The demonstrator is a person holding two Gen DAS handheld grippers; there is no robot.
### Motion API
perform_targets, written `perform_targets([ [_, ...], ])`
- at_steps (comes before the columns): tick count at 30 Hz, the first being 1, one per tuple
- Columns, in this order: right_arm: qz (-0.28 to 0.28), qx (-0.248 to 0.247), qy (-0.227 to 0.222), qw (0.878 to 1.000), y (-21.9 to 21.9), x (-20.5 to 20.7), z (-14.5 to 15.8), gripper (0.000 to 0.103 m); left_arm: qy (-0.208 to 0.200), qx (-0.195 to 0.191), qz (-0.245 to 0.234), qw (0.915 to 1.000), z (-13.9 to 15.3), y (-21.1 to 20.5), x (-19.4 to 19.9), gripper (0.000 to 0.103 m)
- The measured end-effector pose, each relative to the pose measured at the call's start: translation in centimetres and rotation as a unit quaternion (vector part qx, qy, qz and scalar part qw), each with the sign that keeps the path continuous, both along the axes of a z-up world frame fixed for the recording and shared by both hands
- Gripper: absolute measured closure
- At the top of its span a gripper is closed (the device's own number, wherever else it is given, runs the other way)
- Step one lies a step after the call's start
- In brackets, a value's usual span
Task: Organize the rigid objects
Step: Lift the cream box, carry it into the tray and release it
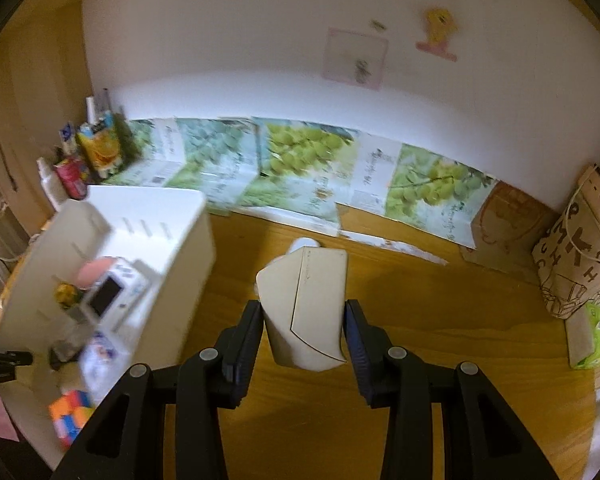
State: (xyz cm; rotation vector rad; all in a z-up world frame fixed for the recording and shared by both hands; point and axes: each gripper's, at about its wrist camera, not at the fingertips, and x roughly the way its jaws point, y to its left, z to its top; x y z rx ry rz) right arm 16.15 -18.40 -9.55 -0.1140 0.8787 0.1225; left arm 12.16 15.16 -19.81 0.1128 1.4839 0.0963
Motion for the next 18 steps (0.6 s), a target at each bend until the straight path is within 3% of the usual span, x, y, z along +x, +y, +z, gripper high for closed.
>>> perform_targets([
  [6,0.028,0.012,-0.003,1.0,4.5,-2.5,1.3,0.062,-0.005,-0.033,-0.037,0.9988,0.5,0.5,-0.4,0.078],
  [18,0.069,0.034,0.01,0.997,12.7,-6.9,1.8,0.062,-0.003,-0.055,-0.101,0.9934,0.4,2.7,-1.5,0.078],
])
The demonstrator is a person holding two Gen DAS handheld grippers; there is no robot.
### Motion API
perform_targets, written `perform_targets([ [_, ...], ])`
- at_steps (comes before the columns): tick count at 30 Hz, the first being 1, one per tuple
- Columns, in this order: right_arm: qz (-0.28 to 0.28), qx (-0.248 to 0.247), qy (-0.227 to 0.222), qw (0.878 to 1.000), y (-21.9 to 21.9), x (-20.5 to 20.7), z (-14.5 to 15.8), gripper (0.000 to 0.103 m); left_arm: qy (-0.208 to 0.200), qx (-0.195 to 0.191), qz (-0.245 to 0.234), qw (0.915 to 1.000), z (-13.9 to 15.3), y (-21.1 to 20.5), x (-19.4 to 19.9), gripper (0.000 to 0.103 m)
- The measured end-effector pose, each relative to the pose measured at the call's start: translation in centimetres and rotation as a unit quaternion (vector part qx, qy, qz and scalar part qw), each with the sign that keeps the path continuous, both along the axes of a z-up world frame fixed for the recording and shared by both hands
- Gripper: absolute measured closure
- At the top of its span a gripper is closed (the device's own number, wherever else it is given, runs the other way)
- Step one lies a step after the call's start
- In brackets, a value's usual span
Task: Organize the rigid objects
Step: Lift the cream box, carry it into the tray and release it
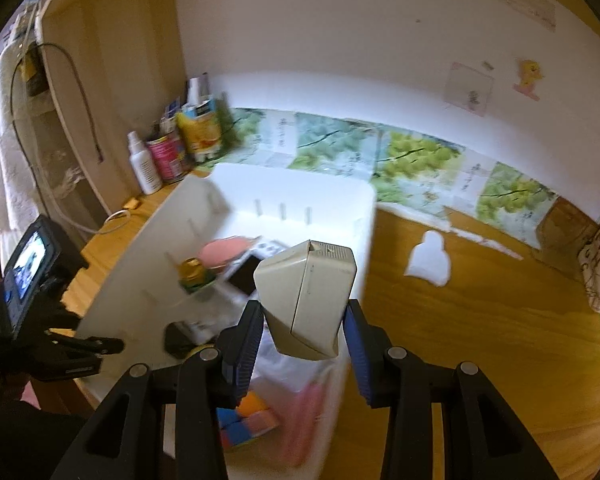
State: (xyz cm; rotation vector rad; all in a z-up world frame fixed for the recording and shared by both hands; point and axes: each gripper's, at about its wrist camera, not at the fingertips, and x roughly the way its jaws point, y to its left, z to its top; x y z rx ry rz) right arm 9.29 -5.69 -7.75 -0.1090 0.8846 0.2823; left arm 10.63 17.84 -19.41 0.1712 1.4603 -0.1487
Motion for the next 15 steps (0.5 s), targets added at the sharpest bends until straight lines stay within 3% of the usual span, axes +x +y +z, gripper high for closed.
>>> perform_targets([
  [10,0.033,0.005,0.022,0.999,4.0,-2.3,-0.8,0.061,0.0,-0.012,-0.031,0.9994,-0.5,0.3,-0.1,0.081],
  [14,0.039,0.008,0.022,0.999,4.2,-2.5,-0.8,0.044,0.002,-0.019,-0.041,0.999,-0.5,-0.1,-0.2,0.09],
  [15,0.039,0.009,0.02,0.999,4.2,-2.5,-0.7,0.044,0.003,-0.021,-0.041,0.9989,-0.4,-0.2,-0.2,0.092],
])
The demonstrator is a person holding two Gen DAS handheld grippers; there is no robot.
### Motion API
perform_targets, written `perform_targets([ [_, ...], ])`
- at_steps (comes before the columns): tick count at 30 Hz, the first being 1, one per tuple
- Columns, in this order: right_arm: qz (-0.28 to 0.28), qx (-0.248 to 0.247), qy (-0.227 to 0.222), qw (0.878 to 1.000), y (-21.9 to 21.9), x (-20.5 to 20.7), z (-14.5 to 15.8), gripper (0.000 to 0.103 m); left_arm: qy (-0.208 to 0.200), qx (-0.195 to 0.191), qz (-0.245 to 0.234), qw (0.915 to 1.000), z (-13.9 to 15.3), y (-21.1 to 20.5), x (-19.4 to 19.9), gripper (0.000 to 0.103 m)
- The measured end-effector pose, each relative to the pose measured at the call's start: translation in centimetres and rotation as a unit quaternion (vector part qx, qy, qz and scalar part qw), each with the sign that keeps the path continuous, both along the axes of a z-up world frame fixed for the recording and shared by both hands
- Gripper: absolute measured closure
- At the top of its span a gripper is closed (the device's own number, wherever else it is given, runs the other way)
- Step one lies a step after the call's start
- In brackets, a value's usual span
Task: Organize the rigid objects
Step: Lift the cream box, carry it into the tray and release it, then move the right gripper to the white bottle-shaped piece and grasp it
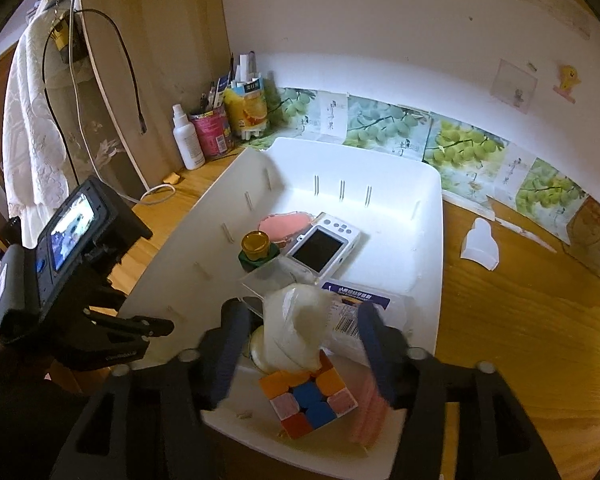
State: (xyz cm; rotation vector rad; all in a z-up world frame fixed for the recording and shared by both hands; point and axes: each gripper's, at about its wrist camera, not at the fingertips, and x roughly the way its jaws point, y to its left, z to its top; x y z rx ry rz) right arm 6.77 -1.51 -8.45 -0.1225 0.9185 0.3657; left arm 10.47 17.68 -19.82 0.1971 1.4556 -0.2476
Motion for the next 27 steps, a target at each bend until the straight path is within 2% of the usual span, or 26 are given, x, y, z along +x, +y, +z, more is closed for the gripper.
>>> perform_targets([
  [2,0.0,0.0,-0.001,1.0,-0.2,0.2,0.1,0.044,0.003,-0.004,0.001,1.0,-0.1,0.1,0.1,0.096],
  [6,-0.001,-0.001,0.001,1.0,-0.8,0.6,0.1,0.043,0.004,-0.002,0.011,0.9999,0.3,-1.1,0.0,0.097],
  [9,-0.003,-0.002,0.003,1.0,-1.6,1.0,0.2,0.038,0.004,-0.004,0.023,0.9997,0.4,-1.1,-0.1,0.098],
  [14,-0.007,0.0,0.004,1.0,-3.7,2.3,0.3,0.038,-0.002,-0.001,0.048,0.9989,0.5,-0.8,0.0,0.099],
  [19,-0.011,-0.002,0.0,1.0,-6.3,3.9,0.3,0.038,-0.016,0.0,0.084,0.9964,1.4,-0.7,0.1,0.099],
  [22,-0.012,-0.005,-0.004,1.0,-7.9,4.9,0.4,0.033,-0.012,-0.001,0.114,0.9935,1.4,-0.6,0.2,0.098],
  [27,-0.019,-0.004,-0.013,1.0,-11.3,7.2,0.3,0.032,-0.014,0.012,0.153,0.988,1.4,-0.7,0.1,0.094],
])
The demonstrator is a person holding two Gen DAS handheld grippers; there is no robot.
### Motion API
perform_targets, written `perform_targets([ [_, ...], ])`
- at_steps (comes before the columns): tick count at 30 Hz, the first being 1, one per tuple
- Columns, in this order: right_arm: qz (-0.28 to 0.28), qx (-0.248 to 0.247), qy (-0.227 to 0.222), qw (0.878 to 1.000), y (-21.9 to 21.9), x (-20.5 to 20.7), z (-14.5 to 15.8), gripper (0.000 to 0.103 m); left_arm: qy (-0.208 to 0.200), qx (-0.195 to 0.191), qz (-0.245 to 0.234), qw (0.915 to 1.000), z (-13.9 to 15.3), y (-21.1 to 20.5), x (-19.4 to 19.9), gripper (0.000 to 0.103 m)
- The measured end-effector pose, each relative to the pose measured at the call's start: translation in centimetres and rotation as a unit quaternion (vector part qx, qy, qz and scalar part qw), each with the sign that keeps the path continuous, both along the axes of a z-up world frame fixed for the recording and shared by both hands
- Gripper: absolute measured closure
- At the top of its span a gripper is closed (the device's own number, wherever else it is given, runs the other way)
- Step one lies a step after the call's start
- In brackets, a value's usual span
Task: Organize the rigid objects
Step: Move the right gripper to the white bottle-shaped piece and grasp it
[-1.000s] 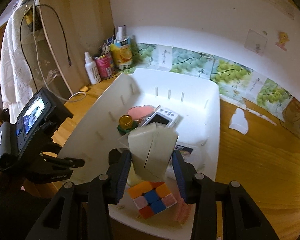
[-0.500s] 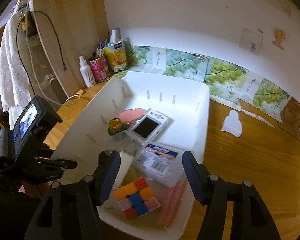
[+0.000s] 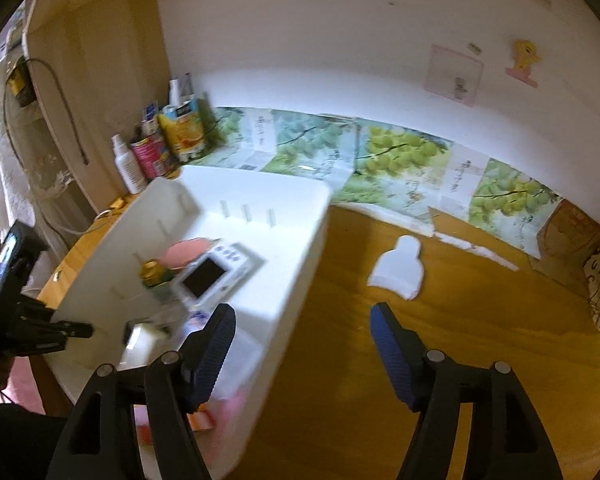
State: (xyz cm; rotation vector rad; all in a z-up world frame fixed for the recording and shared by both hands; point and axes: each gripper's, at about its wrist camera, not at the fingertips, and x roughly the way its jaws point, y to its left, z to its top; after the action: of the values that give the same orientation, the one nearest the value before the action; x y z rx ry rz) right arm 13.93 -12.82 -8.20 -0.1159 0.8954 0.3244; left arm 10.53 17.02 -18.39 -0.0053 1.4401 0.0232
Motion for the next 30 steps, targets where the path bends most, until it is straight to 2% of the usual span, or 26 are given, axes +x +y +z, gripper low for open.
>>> perform_targets([
  [7,-0.01,0.013,-0.02,1.0,-3.7,3.1,-1.3,0.029,-0.008,0.023,0.031,0.9992,-0.2,-0.4,-0.4,0.09],
  [13,-0.021,0.014,-0.021,0.999,-5.9,6.4,-4.2,0.026,-0.015,0.035,0.024,0.999,-0.1,-1.3,-0.9,0.089],
  [20,-0.042,0.015,-0.016,0.999,-7.3,9.3,-7.3,0.025,-0.01,0.048,0.001,0.9988,-0.1,-1.9,-0.9,0.089],
  [30,-0.04,0.011,0.008,0.999,-6.8,11.7,-10.1,0.025,0.005,0.06,0.008,0.9982,-0.4,-2.2,-0.3,0.087],
])
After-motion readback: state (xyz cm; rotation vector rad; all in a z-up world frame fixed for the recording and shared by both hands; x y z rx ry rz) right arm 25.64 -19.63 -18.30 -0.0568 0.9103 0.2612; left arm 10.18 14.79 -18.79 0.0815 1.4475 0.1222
